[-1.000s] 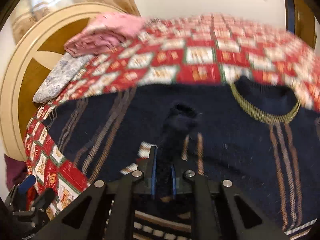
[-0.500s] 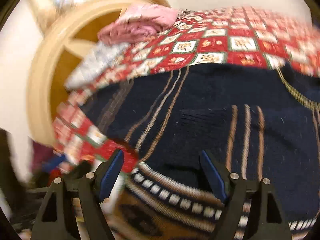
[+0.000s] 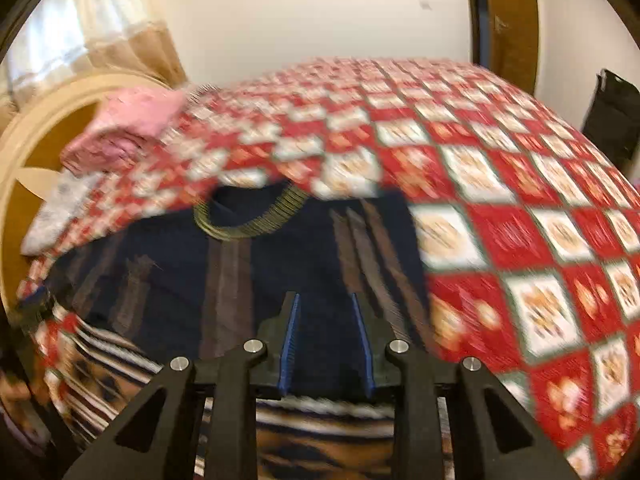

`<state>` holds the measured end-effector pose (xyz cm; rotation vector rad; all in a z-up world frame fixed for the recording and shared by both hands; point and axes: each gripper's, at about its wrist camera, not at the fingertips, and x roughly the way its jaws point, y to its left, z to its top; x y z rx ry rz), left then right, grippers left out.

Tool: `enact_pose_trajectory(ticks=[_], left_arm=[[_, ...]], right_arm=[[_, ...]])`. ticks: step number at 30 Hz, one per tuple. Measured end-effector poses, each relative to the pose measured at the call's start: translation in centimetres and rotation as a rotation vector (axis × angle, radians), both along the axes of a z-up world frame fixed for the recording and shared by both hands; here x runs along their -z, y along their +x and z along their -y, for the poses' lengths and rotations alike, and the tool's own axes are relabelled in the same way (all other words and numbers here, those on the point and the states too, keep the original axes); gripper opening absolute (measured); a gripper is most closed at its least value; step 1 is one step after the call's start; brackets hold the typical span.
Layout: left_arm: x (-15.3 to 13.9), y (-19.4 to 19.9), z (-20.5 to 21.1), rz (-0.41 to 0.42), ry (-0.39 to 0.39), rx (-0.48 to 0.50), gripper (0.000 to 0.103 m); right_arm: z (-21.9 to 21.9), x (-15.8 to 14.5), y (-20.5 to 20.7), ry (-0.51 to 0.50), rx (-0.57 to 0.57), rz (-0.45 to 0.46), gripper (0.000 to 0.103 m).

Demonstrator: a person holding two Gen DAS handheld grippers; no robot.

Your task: Fold small clothes

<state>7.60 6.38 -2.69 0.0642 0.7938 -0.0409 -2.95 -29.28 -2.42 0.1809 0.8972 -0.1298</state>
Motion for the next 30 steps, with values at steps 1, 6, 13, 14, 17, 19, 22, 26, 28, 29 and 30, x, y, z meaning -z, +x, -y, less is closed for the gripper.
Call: enact_pose_trajectory(ticks=[1, 6, 13, 14, 17, 19, 22, 26, 28, 29, 30], left_arm=[[0.5, 0.6, 0.7, -0.017, 0.015, -0.002, 0.103], [3.1, 1.7, 2.5, -0.108, 0.085, -0.023, 0.103], [4.2, 1.6, 2.6, -0.142, 0.105, -0.051, 0.103], [4.1, 1.7, 2.8, -0.136, 0.111, -0.051, 0.103], [4.1, 1.9, 3.3, -0.135, 0.127, -0.054, 0.103], [4.6, 2.2, 3.4, -0.151, 0.126, -0.062, 0.103], [4.7, 2.2, 3.2, -0.154, 0.111, -0.067, 0.103], [4.4, 2.2, 2.7, -0.157, 0.112, -0.029, 0.103], [3.9, 2.1, 1.7, -0.149, 0.093, -0.022, 0.103], [3.5, 2.0, 0.8, -0.140, 0.068, -0.023, 0.103], [3.2, 1.8, 0.0, -0.130, 0.046, -0.027, 0.103]], right_arm=[[0.8, 1.3, -0.5, -0.009, 0.012, -0.032, 0.027], [2.2, 3.9, -3.7, -0.002, 0.005, -0.073, 0.025], [1.8, -1.3, -3.5, 0.011, -0.063, 0.079, 0.026], [1.5, -2.6, -2.3, -0.020, -0.071, 0.113, 0.027], [1.7, -3.4, 3.1, -0.049, -0.076, 0.105, 0.027], [2.3, -1.7, 6.9, -0.004, -0.058, 0.057, 0.027], [2.9, 1.7, 11.1, 0.010, -0.033, -0.019, 0.027], [4.2, 4.4, 12.7, 0.063, 0.057, -0.044, 0.026], [3.9, 3.7, 12.2, 0.074, 0.074, -0.031, 0.027], [3.4, 3.1, 11.7, 0.059, 0.073, -0.019, 0.027], [2.9, 2.5, 11.0, 0.052, 0.066, -0.005, 0.027]])
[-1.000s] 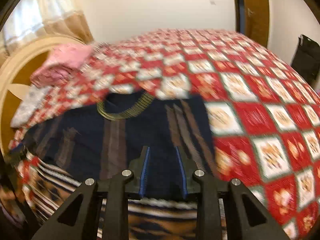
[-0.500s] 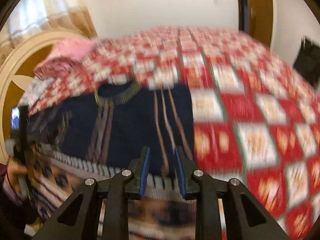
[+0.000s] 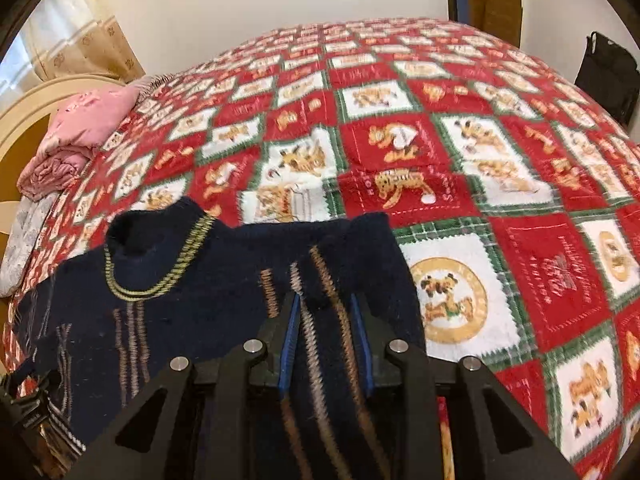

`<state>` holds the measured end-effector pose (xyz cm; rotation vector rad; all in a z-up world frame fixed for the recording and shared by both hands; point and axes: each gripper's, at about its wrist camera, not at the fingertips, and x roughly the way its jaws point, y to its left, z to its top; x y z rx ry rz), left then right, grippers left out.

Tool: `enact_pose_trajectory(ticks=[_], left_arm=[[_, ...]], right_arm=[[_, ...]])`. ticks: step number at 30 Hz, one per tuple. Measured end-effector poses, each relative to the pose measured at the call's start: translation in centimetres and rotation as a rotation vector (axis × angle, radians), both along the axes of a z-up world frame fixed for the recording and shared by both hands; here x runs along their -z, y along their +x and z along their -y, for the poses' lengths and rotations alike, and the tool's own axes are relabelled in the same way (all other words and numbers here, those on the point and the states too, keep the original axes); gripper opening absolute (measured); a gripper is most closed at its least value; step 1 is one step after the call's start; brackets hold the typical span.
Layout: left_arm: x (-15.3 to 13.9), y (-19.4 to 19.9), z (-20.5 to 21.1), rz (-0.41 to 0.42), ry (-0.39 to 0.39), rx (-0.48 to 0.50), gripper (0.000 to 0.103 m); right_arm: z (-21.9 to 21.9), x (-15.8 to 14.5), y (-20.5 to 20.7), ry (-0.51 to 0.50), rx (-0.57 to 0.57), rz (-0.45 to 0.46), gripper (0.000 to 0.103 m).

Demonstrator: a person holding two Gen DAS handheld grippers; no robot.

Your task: Fold small clothes

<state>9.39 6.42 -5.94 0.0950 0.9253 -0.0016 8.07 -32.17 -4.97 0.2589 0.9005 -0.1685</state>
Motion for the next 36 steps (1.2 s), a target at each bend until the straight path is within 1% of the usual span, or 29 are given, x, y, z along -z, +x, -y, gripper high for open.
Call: enact_pose_trajectory(ticks=[1, 3, 4, 6, 8, 12, 14, 16, 17, 18, 19, 20, 21, 23, 25, 28, 30, 31, 33, 34, 35, 36], left_arm=[[-0.4, -0.3, -1.0, 0.015, -0.014, -0.013, 0.103], [-1.4, -1.0, -3.3, 0.064, 0.003, -0.069, 0.103], [-1.8, -1.4, -4.5, 0.091, 0.012, -0.094, 0.103], [-2.3, -1.9, -6.8, 0.117, 0.024, -0.143, 0.103], [-2.4, -2.2, -9.4, 0.120, 0.019, -0.188, 0.103], [-1.9, -2.8, -13.9, 0.104, 0.036, -0.276, 0.103], [-1.7, -3.3, -16.3, 0.101, 0.022, -0.333, 0.103], [-1.4, -3.6, -19.4, 0.098, -0.015, -0.414, 0.103], [-1.2, -3.6, -20.9, 0.093, -0.037, -0.455, 0.103], [-1.0, -3.7, -21.9, 0.089, -0.053, -0.484, 0.103], [-0.8, -3.5, -23.0, 0.085, -0.069, -0.514, 0.103], [-0.6, -3.1, -24.5, 0.080, -0.088, -0.558, 0.103], [-0.6, -3.0, -25.5, 0.083, -0.101, -0.585, 0.103], [-0.7, -2.2, -27.5, 0.085, -0.143, -0.640, 0.103], [-0.7, -1.2, -29.7, 0.097, -0.215, -0.708, 0.103], [-0.2, 0.3, -31.9, 0.113, -0.296, -0.781, 0.103], [0.5, 1.9, -32.5, 0.105, -0.341, -0.774, 0.100], [1.0, 2.7, -32.6, 0.085, -0.356, -0.764, 0.099], [2.5, 4.3, -32.5, 0.006, -0.380, -0.771, 0.089], [2.9, 4.6, -32.3, -0.004, -0.372, -0.786, 0.089], [2.8, 4.8, -31.7, 0.018, -0.330, -0.797, 0.089], [2.8, 5.0, -31.4, 0.020, -0.315, -0.795, 0.089]], right_arm=[[-0.6, -0.8, -1.0, 0.012, -0.011, 0.025, 0.027], [-2.4, -2.3, -3.2, 0.066, -0.044, 0.079, 0.027], [-3.4, -2.7, -3.9, 0.081, -0.064, 0.094, 0.027], [-5.7, -3.3, -5.4, 0.094, -0.106, 0.118, 0.028], [-8.3, -3.3, -6.6, 0.097, -0.142, 0.123, 0.028], [-11.9, -2.5, -8.9, 0.120, -0.179, 0.121, 0.028], [-13.0, -2.4, -10.3, 0.139, -0.180, 0.121, 0.028], [-14.3, -2.6, -11.7, 0.150, -0.197, 0.129, 0.028], [-15.0, -2.8, -12.2, 0.146, -0.205, 0.138, 0.030], [-15.9, -3.1, -12.9, 0.140, -0.216, 0.148, 0.035], [-16.6, -3.4, -13.5, 0.136, -0.229, 0.161, 0.054], [-17.4, -3.8, -14.0, 0.133, -0.246, 0.183, 0.070], [-18.2, -4.2, -14.5, 0.129, -0.276, 0.214, 0.072], [-19.4, -5.0, -14.9, 0.103, -0.318, 0.240, 0.072], [-20.3, -5.4, -15.0, 0.078, -0.335, 0.246, 0.072], [-20.8, -5.2, -14.9, 0.085, -0.337, 0.230, 0.072], [-20.7, -4.9, -14.8, 0.100, -0.325, 0.214, 0.072], [-20.6, -4.7, -14.8, 0.102, -0.317, 0.206, 0.072], [-20.3, -4.5, -14.8, 0.108, -0.302, 0.198, 0.072], [-20.1, -4.5, -14.9, 0.109, -0.294, 0.195, 0.072], [-19.9, -4.4, -14.9, 0.107, -0.287, 0.193, 0.072], [-19.7, -4.3, -14.9, 0.106, -0.280, 0.189, 0.072]])
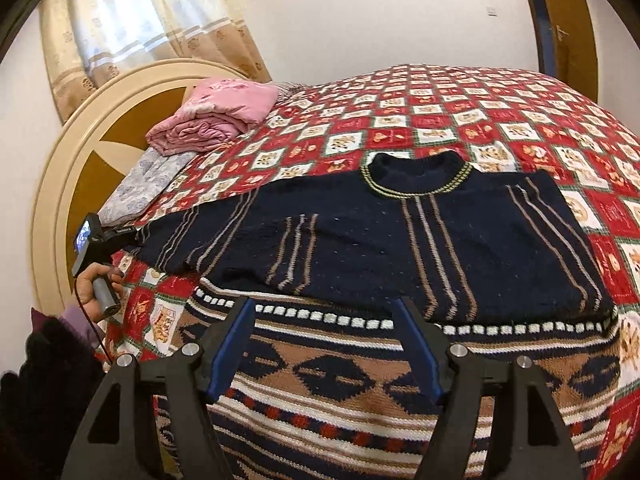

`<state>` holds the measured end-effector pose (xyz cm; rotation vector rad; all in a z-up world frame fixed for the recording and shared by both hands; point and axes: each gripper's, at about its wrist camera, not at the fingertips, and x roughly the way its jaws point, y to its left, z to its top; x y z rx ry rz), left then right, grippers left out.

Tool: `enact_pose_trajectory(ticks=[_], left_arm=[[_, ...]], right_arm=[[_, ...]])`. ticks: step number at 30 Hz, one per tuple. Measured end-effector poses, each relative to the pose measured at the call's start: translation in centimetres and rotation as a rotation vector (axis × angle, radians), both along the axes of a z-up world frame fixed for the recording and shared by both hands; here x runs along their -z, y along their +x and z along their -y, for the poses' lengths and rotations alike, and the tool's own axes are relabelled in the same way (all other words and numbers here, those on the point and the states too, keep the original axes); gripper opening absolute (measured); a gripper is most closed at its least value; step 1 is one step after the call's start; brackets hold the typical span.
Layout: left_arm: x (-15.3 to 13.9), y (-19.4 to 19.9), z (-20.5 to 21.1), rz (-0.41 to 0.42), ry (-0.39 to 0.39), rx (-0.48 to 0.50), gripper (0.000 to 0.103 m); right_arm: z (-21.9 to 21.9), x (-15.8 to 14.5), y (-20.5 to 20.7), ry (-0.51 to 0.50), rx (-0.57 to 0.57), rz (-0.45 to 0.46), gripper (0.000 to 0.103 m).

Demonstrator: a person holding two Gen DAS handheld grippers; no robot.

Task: Fold small clothes
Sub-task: 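Grasp the other sleeve cuff with the left gripper and lift it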

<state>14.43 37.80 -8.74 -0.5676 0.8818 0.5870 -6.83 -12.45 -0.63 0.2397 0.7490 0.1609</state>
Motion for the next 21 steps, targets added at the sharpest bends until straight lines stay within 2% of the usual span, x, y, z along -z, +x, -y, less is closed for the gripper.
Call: enact_pose_trajectory(ticks=[4, 5, 6, 7, 9, 11, 17, 19, 21], left_arm=[[0.3, 0.7, 0.5, -0.019, 0.039, -0.033, 0.089], [0.3, 0.7, 0.5, -0.012, 0.044, -0.039, 0.084], [0.2, 0.8, 0.5, -0.003, 0.053, -0.038, 0.073], [0.1, 0.8, 0.5, 0.006, 0.059, -0.034, 0.067], [-0.2, 0.6, 0.3, 0.040, 0.042, -0.011, 0.033], [-0.4, 0.4, 0.1, 0.086, -0.013, 0.031, 0.014], [-1.0, -0.7, 0.1, 0.166, -0.076, 0.034, 0.009], [-2.3, -1.2, 0.7, 0.215, -0.053, 0.057, 0.009], [-3.5, -1.3, 1.8, 0.225, 0.003, 0.099, 0.009]], right_arm=[[0.6, 0.4, 0.2, 0.018, 0.022, -0.019, 0.072], [0.8, 0.5, 0.2, 0.025, 0.025, -0.024, 0.072], [0.9, 0.6, 0.3, 0.032, 0.027, -0.030, 0.072], [0.9, 0.7, 0.2, 0.036, 0.029, -0.031, 0.072], [1.0, 0.7, 0.1, 0.042, 0.030, -0.030, 0.072], [1.3, 0.8, 0.1, 0.051, 0.041, -0.033, 0.072], [2.6, 0.7, -0.6, 0.084, 0.071, -0.037, 0.072], [3.1, 0.6, -1.0, 0.080, 0.085, -0.029, 0.072], [3.5, 0.6, -1.3, 0.086, 0.098, -0.029, 0.072]])
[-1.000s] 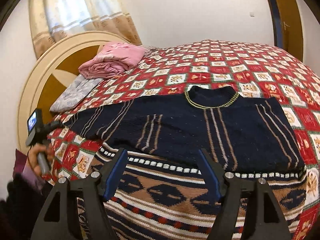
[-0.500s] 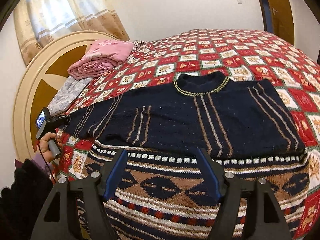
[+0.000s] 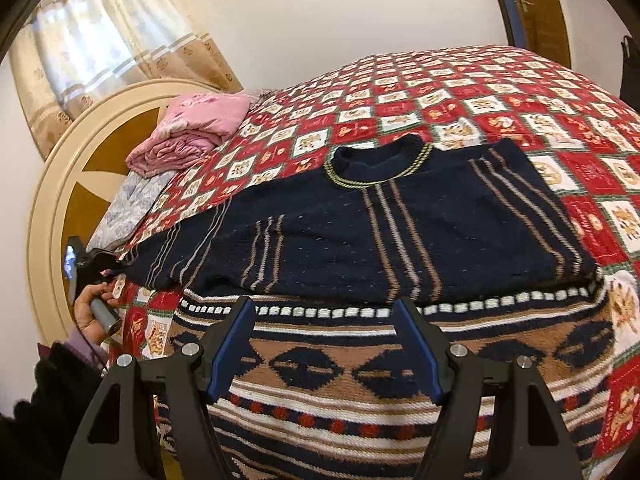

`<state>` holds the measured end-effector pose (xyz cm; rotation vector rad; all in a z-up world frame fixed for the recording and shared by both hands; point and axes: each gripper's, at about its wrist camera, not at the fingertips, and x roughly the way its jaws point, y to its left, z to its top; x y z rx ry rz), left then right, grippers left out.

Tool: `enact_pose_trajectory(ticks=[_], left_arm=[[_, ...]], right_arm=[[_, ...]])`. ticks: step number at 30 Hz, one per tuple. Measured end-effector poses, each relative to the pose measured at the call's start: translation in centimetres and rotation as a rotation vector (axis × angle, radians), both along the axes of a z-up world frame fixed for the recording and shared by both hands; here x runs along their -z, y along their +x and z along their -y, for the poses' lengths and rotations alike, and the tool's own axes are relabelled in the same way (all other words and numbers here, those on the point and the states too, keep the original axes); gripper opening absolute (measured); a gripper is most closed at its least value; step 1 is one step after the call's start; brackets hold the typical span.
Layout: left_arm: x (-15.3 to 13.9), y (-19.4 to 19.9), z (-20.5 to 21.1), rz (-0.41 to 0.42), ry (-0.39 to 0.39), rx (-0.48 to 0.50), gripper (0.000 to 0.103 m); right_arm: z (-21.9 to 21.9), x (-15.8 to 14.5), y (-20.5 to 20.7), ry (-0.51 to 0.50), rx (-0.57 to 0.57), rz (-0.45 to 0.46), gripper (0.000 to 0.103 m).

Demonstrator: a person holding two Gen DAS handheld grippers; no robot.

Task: Fold small clothes
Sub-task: 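Grasp the other sleeve cuff with the left gripper and lift it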

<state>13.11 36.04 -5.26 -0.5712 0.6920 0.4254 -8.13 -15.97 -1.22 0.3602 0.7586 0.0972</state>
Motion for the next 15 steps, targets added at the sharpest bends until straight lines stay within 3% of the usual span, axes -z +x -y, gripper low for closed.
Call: enact_pose_trajectory(ticks=[2, 6, 9, 13, 15], left_arm=[[-0.3, 0.2, 0.4, -0.012, 0.017, 0.024, 0.009], [0.6, -0.2, -0.2, 0.029, -0.039, 0.035, 0.009], [2.0, -0.3, -0.7, 0.009, -0.074, 0.041, 0.009], [3.3, -0.2, -1.6, -0.001, -0.131, 0.004, 0.019], [3.9, 0.1, -2.2, 0.000, -0.178, -0.026, 0.030]], right_arm=[[0.4, 0.2, -0.2, 0.014, 0.009, -0.004, 0.072], [0.2, 0.4, -0.4, 0.023, 0.007, -0.013, 0.072], [-0.1, 0.3, -0.5, 0.008, -0.002, -0.009, 0.072], [-0.3, 0.5, -0.2, 0.011, -0.007, -0.021, 0.072], [-0.4, 0.6, -0.1, 0.007, -0.007, -0.025, 0.072]])
